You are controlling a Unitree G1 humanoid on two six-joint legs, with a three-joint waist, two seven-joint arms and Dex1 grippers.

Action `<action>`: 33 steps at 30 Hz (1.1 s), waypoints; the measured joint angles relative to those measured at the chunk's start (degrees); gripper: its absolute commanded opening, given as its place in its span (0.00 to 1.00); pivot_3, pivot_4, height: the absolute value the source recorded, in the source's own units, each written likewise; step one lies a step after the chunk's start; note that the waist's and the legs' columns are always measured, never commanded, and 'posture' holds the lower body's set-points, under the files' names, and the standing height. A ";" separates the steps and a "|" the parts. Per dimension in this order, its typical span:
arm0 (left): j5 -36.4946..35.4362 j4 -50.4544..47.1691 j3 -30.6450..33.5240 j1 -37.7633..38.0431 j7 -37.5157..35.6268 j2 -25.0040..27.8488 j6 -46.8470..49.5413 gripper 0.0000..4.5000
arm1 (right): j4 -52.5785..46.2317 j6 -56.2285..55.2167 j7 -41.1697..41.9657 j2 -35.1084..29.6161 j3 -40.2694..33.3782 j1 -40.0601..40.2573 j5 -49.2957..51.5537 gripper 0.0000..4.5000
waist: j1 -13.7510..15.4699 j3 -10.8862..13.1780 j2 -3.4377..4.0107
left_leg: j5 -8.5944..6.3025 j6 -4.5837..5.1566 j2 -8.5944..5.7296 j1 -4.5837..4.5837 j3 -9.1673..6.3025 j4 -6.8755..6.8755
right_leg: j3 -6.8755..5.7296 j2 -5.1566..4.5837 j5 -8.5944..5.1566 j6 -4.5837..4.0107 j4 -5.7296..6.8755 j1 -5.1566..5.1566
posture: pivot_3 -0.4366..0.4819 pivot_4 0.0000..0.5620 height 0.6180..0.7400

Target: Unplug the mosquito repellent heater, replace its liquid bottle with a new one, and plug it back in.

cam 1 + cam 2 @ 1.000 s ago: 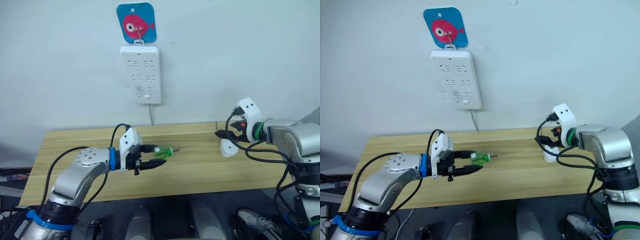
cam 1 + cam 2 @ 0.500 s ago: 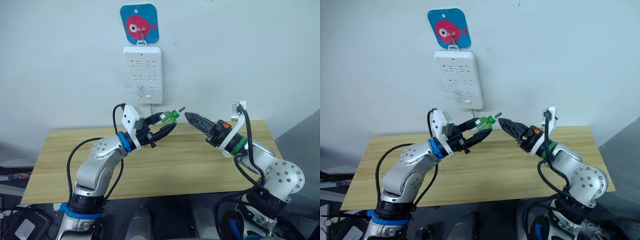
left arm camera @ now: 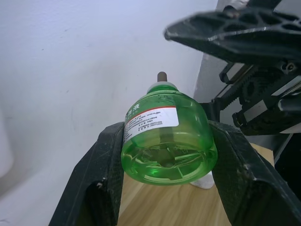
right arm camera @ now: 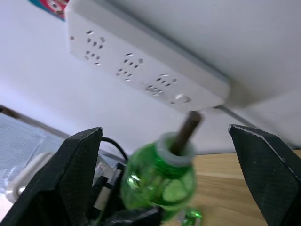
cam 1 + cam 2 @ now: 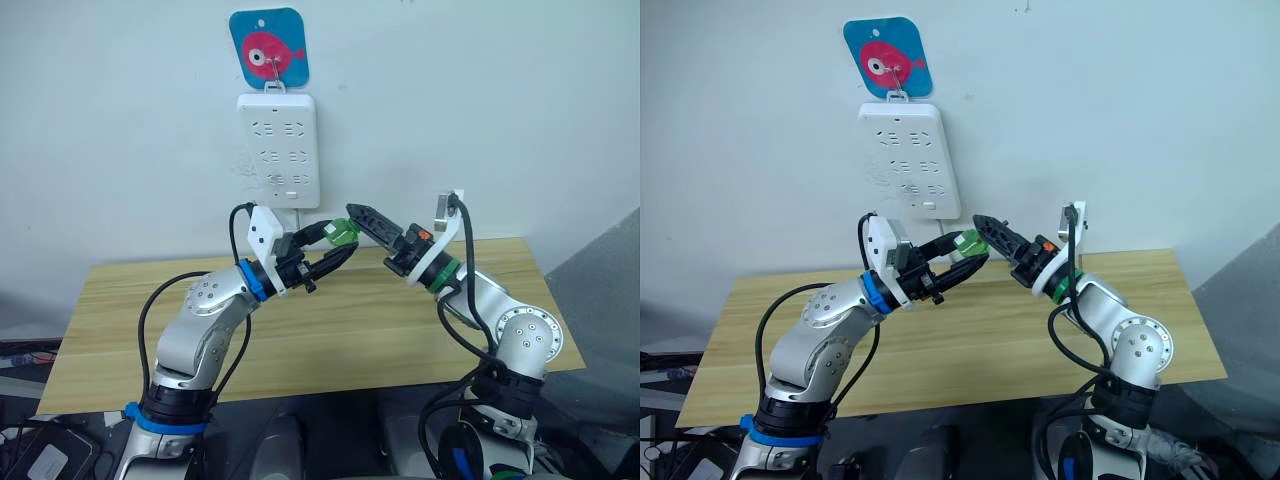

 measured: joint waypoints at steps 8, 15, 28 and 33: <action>0.37 -0.20 -0.57 -0.13 -0.09 -0.51 -1.32 0.50 | 1.51 -5.80 -5.50 -0.01 2.39 1.54 6.85 0.52 | -0.08 0.00 0.00 | 0.00 0.00 0.00 -0.01 0.00 0.00 | 0.00 0.00 0.00 0.00 0.00 0.00 | 0.36 0.32 0.88; 0.39 -1.40 -0.42 -0.22 -0.10 -0.21 -2.57 0.50 | 2.21 -9.29 -8.47 -0.24 3.40 2.56 12.50 0.20 | -0.15 0.00 0.00 | 0.00 0.00 0.01 -0.01 -0.01 0.00 | 0.00 0.01 0.00 0.00 0.00 0.00 | 0.36 0.32 0.88; 2.36 -1.15 -0.89 4.63 -4.20 10.00 0.47 0.98 | 2.40 -11.72 -6.25 -11.29 9.97 3.74 13.52 0.20 | -0.23 0.00 0.00 | -0.01 0.01 0.03 -0.02 -0.01 -0.01 | 0.00 0.06 -0.01 -0.01 -0.03 -0.01 | 0.38 0.34 0.88; 1.52 -3.29 -0.55 7.98 -9.80 19.99 5.55 0.98 | 2.61 -22.86 4.77 -25.84 18.63 6.57 -9.83 0.20 | 0.05 0.01 -0.01 | -0.01 0.02 0.04 0.01 -0.02 -0.04 | -0.01 0.10 -0.02 0.01 -0.05 -0.02 | 0.40 0.37 0.88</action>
